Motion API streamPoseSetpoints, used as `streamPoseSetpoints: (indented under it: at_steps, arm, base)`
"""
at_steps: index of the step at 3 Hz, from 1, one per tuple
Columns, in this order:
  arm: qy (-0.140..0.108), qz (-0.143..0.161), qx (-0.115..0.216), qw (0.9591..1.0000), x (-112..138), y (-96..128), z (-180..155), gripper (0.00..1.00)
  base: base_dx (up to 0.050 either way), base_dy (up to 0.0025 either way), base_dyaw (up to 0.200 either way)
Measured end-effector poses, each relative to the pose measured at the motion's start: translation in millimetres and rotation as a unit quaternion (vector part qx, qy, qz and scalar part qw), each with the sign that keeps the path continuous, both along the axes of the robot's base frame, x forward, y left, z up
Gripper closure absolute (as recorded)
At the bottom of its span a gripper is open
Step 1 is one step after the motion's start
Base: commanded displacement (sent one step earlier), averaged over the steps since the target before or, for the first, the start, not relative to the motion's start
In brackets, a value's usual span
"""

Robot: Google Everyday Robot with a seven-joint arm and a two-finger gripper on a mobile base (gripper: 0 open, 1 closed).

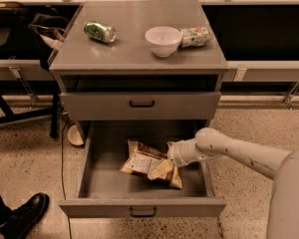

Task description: Pick brown chip bag from middle drawer and place on counter

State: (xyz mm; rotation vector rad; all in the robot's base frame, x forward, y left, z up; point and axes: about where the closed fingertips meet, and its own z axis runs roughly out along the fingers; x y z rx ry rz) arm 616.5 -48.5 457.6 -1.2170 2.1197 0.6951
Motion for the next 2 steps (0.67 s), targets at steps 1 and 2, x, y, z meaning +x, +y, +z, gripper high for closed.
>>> streamPoseSetpoints:
  at_steps: [1,2]
  arm:
    - [0.027,0.000,-0.001,0.9996,-2.7,11.1,-23.2,0.00]
    - [0.041,-0.002,-0.004,0.9992,-3.7,16.7,-34.4,0.00]
  base:
    - [0.000,0.00000,0.000]
    - [0.000,0.00000,0.000]
